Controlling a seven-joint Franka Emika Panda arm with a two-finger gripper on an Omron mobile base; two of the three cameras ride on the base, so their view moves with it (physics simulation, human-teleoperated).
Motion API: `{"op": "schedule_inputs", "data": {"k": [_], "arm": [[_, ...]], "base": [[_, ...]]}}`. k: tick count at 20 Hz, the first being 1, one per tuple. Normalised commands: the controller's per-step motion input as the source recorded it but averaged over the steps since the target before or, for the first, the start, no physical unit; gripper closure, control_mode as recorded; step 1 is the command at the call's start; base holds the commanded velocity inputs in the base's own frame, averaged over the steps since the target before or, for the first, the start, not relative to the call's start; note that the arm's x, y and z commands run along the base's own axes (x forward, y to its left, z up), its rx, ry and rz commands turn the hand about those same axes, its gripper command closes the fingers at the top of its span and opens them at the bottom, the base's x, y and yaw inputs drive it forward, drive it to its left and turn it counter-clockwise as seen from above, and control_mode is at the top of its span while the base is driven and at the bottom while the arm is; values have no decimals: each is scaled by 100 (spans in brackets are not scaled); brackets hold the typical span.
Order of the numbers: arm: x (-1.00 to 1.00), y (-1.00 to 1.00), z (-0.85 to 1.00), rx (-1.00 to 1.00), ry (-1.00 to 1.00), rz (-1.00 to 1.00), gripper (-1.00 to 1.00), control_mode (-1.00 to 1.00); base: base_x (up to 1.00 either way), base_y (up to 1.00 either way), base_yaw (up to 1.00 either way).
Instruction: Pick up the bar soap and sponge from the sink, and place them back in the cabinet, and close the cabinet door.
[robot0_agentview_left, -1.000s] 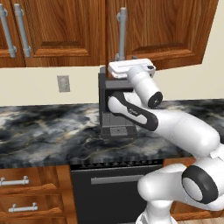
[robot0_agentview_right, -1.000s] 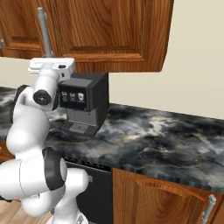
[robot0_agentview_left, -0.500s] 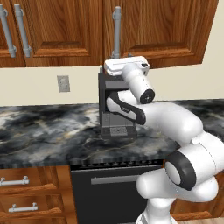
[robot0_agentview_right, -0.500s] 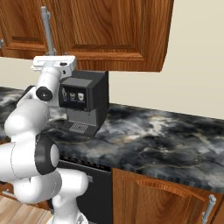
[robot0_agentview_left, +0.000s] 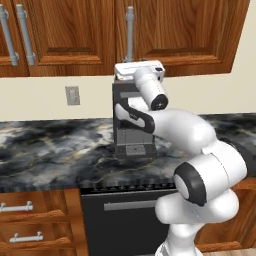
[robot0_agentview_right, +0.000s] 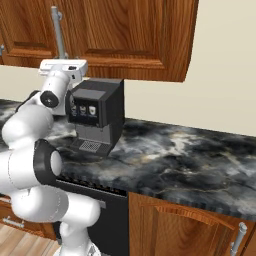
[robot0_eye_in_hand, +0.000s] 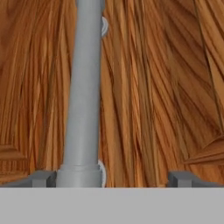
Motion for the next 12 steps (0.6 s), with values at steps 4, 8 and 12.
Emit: {"op": "schedule_inputs", "data": {"k": [4, 8, 12], "arm": [[32, 14, 0, 0, 0, -4, -100, -100], [31, 14, 0, 0, 0, -4, -100, -100], [29, 10, 0, 0, 0, -3, -100, -100]], "base": [[0, 0, 0], [0, 0, 0], [0, 0, 0]]}}
